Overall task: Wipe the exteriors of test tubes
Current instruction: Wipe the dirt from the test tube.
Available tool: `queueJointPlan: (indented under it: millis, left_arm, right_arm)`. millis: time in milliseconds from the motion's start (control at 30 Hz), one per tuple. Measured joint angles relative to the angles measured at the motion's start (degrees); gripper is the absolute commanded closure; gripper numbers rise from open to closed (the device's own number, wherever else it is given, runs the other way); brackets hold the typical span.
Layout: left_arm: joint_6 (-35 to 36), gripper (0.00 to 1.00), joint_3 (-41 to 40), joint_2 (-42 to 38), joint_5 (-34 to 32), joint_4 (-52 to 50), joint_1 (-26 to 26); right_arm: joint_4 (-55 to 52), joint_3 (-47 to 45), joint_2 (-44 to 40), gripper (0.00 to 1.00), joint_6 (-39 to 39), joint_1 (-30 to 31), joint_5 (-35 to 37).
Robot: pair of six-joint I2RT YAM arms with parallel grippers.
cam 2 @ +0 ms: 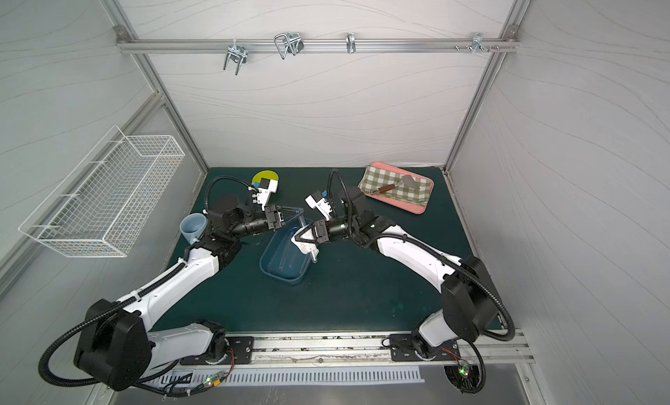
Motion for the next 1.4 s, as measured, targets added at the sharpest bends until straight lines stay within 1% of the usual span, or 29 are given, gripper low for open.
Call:
queueJointPlan:
  millis: [167,367,467,567,700,833,1033,1167,1333,1400]
  left_arm:
    - [-0.35,0.92,0.00,-0.11,-0.70,1.70,-0.02]
    - [-0.37,0.92,0.00,-0.11,-0.76,1.09,0.11]
    - [-0.31,0.93,-0.13,0.04,-0.33,-0.28,-0.15]
    - [-0.26,0.93,-0.17,0.39,0.28,-1.03,-0.57]
    - [-0.26,0.93,-0.17,0.74,0.81,-1.42,0.00]
    - [-0.28,0.93,-0.17,1.20,0.92,-2.27,0.70]
    - [0.35,0.93,-0.17,1.36,0.35,-1.81,2.21]
    - [0.79,0.93,-0.15,1.36,0.52,-1.97,3.28]
    - [2.10,0.93,0.09,1.36,0.83,-3.58,4.00]
    - [2.60,0.93,0.39,1.36,1.01,-4.68,4.31]
  right_arm:
    - [-1.44,7.72,4.74,0.78,-1.14,-1.84,-2.93]
    - [-0.92,7.32,5.42,0.78,-1.22,-1.97,-4.20]
    - [0.48,3.32,3.13,0.78,-1.09,-1.77,-3.34]
    - [0.87,-2.19,-0.87,0.78,-1.01,-0.76,-1.42]
    - [1.25,-10.08,-6.10,0.78,-0.37,1.66,1.62]
    - [1.70,-15.69,-9.40,0.78,0.59,4.07,4.68]
    - [2.08,-21.79,-11.69,0.78,3.15,6.19,7.37]
    - [0.55,-24.96,-13.16,0.78,4.02,6.45,9.49]
    - [-1.07,-28.48,-17.25,0.79,4.92,6.47,11.41]
    - [-1.90,-29.73,-19.17,0.81,5.11,6.47,12.33]
